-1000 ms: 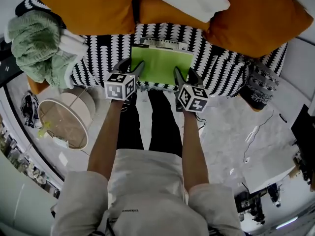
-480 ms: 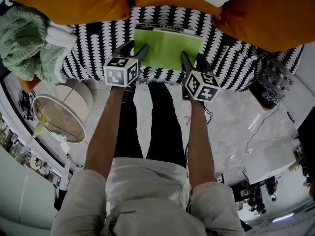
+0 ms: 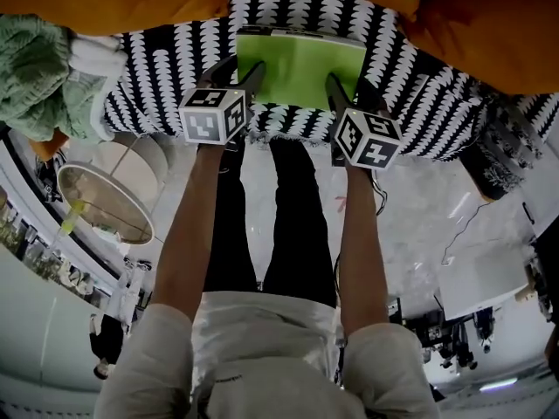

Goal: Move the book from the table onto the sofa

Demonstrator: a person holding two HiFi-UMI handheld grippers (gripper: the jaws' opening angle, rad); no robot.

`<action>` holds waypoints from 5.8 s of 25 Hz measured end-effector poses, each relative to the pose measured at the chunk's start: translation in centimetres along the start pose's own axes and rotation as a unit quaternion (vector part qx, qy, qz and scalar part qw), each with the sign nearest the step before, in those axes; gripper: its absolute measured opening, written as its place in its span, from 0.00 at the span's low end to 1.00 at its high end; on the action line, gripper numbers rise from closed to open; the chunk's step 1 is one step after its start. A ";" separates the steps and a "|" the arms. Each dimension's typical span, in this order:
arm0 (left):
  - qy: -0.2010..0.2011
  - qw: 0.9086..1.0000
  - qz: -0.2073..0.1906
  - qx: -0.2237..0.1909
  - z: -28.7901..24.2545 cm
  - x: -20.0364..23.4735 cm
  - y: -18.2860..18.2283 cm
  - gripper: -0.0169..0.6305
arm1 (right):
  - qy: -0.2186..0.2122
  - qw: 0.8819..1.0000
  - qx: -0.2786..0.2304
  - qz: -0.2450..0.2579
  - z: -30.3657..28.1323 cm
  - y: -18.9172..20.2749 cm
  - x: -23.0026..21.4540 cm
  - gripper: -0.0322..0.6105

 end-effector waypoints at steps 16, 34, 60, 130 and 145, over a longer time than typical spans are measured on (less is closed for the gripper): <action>-0.008 1.000 0.008 0.008 -1.9 1.4 0.4 0.36 | 0.000 1.000 0.000 -0.004 -2.6 0.4 -0.3 0.40; 0.005 1.000 -0.004 -0.015 0.0 0.6 0.6 0.36 | 0.027 0.999 -0.043 -0.002 0.3 1.0 0.6 0.40; -0.002 0.985 -0.121 -0.127 27.2 -8.8 0.2 0.35 | 0.052 0.985 -0.161 0.021 23.9 7.2 14.4 0.40; 0.039 0.955 -0.190 -0.225 43.5 -18.4 7.5 0.04 | 0.059 0.955 -0.284 0.069 39.4 18.9 21.9 0.06; 0.043 0.954 -0.199 -0.221 43.3 -18.5 7.3 0.04 | 0.063 0.954 -0.286 0.069 39.4 18.8 21.8 0.06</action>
Point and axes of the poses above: the fingertips, and each gripper's own axes: z backward along the fingers, x to its left, y out of its underside, the point moved 9 cm from there along z, backward along the fingers, and after that the axes turned 11 degrees about -z, right-handed, at the moved point
